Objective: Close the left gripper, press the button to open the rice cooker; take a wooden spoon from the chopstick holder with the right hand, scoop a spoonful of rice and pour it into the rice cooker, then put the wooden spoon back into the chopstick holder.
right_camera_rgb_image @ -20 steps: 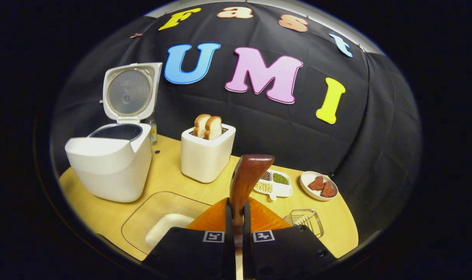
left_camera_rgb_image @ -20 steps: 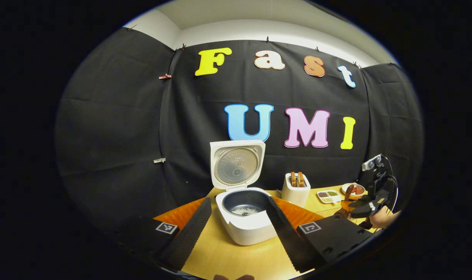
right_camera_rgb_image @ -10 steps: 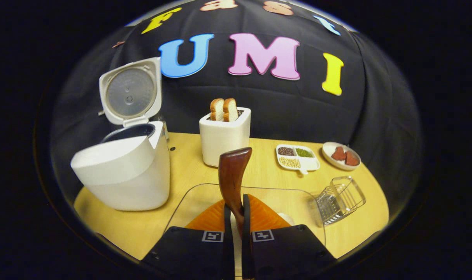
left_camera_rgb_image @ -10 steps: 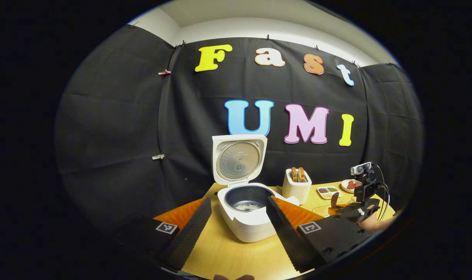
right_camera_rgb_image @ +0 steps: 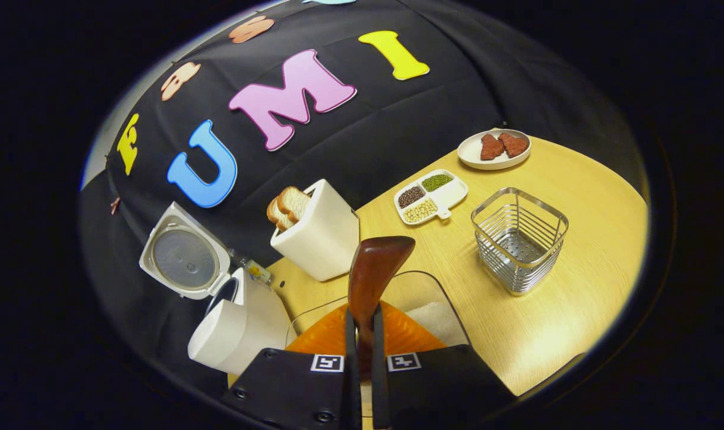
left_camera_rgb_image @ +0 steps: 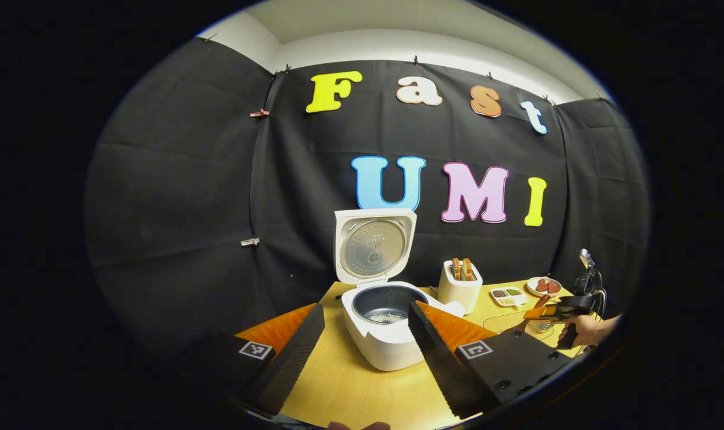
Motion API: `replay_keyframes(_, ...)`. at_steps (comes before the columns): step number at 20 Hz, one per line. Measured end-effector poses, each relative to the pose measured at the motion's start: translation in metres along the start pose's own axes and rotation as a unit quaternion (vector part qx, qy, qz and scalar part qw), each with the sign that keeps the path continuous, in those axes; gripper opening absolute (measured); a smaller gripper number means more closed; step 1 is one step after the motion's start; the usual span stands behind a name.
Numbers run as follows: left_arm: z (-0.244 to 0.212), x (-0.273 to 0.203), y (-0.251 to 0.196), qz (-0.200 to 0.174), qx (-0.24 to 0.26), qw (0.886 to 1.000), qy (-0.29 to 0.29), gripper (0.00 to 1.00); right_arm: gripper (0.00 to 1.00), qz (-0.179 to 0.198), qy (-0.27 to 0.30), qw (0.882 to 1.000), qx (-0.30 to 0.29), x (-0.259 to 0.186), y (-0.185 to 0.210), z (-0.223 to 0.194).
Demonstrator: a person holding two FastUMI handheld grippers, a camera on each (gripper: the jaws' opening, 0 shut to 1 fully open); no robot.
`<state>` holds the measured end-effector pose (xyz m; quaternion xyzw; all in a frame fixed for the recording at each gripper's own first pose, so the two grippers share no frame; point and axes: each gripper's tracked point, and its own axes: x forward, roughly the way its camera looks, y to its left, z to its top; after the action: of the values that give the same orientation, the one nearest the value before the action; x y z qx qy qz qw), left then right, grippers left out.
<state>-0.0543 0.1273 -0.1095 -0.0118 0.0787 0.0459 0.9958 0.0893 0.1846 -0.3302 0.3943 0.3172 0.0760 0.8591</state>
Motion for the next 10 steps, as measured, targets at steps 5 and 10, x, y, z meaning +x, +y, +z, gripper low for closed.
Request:
replay_keyframes(5, 0.003, -0.004, 0.0, 0.001, -0.001, 1.0, -0.005, 0.97, 0.12, 0.028, -0.03, 0.996, 0.073, -0.018, 0.007, 0.033)
replay_keyframes(10, 0.001, -0.011, -0.002, -0.005, -0.01, 1.0, -0.008, 0.97, 0.11, 0.046, -0.03, 0.991, 0.12, -0.031, 0.016, 0.049)
